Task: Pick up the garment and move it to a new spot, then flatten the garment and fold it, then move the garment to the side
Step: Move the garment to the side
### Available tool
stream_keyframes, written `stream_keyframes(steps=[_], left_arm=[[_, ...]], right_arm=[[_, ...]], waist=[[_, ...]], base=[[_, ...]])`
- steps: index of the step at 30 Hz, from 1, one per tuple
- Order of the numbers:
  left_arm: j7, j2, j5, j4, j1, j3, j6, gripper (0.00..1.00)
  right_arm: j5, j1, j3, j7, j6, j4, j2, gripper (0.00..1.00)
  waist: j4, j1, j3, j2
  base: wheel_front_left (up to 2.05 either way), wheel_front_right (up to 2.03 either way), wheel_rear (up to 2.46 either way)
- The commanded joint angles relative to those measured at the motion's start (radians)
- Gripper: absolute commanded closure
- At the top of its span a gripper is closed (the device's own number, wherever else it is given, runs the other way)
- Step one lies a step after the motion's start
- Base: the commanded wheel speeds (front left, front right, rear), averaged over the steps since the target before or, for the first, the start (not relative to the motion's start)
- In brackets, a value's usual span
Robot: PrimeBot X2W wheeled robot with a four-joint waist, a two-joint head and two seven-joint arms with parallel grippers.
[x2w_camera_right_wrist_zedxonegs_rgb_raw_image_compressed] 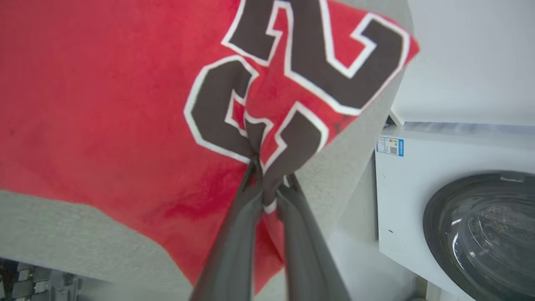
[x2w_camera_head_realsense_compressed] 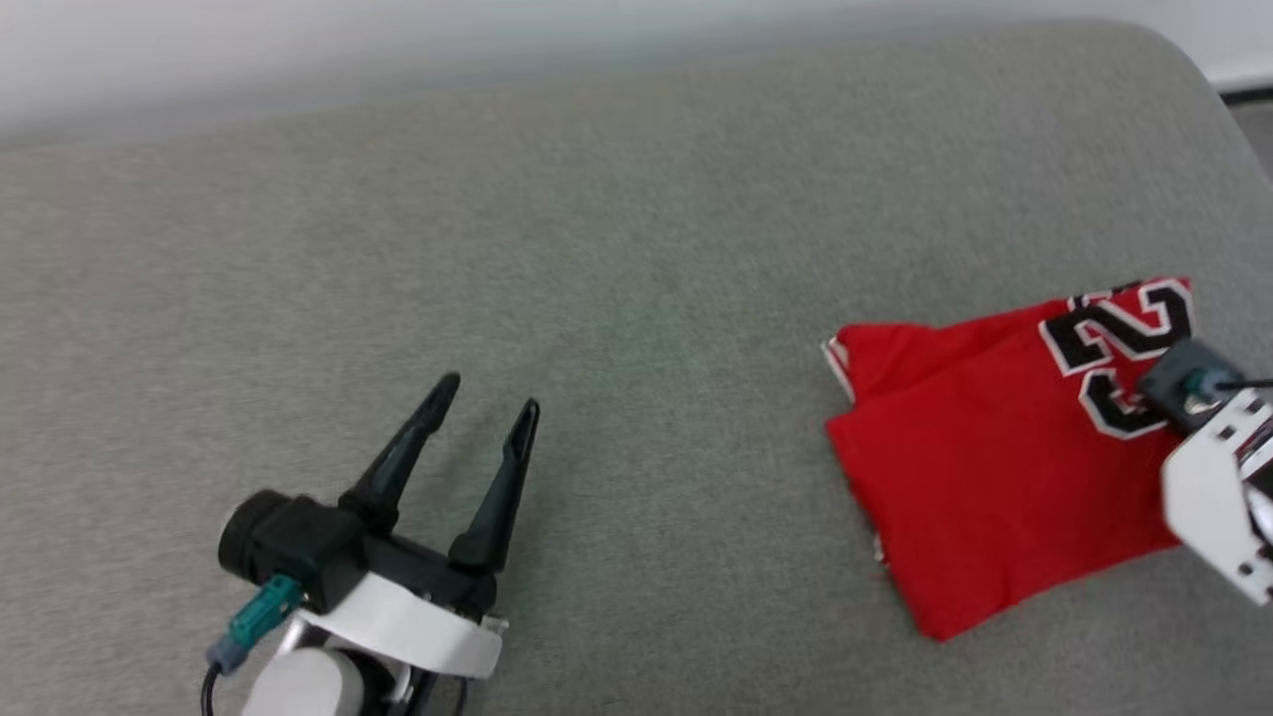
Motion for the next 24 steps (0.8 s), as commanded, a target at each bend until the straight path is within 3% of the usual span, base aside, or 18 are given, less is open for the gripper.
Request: stream_keyframes(steps=[1,5,11,19,24], left_arm=[[-0.002,0.008,0.005,-0.004,-0.024,-0.002,0.001,0.00],[-0.002,0.056,0.026,-0.041,-0.107,-0.026,0.001,0.00],[-0.002,0.111,0.039,-0.076,-0.179,-0.048,0.001,0.00],[0.031,0.166,0.063,-0.153,-0.232,-0.054,0.001,0.00],[0.046,0.174,0.059,-0.190,-0.242,-0.049,0.008,0.00]], right_arm=[[0.000,-0.025,-0.002,-0.011,-0.002,0.011,-0.005,1.00],[-0.031,-0.100,-0.026,-0.115,-0.002,0.151,-0.036,1.00],[-0.063,-0.157,-0.087,-0.211,-0.002,0.331,-0.053,1.00],[-0.104,-0.256,-0.255,-0.388,-0.002,0.587,0.016,1.00],[-0.139,-0.302,-0.326,-0.432,-0.002,0.698,0.055,1.00]], waist=[[-0.077,-0.0001,0.083,0.0000],[-0.139,-0.0001,0.199,0.0000],[-0.168,-0.0001,0.284,0.0000],[-0.163,-0.0001,0.362,0.0000],[-0.136,-0.0001,0.392,0.0000]], base=[[0.00,0.00,0.00],[0.00,0.00,0.00],[0.00,0.00,0.00],[0.00,0.00,0.00],[0.00,0.00,0.00]])
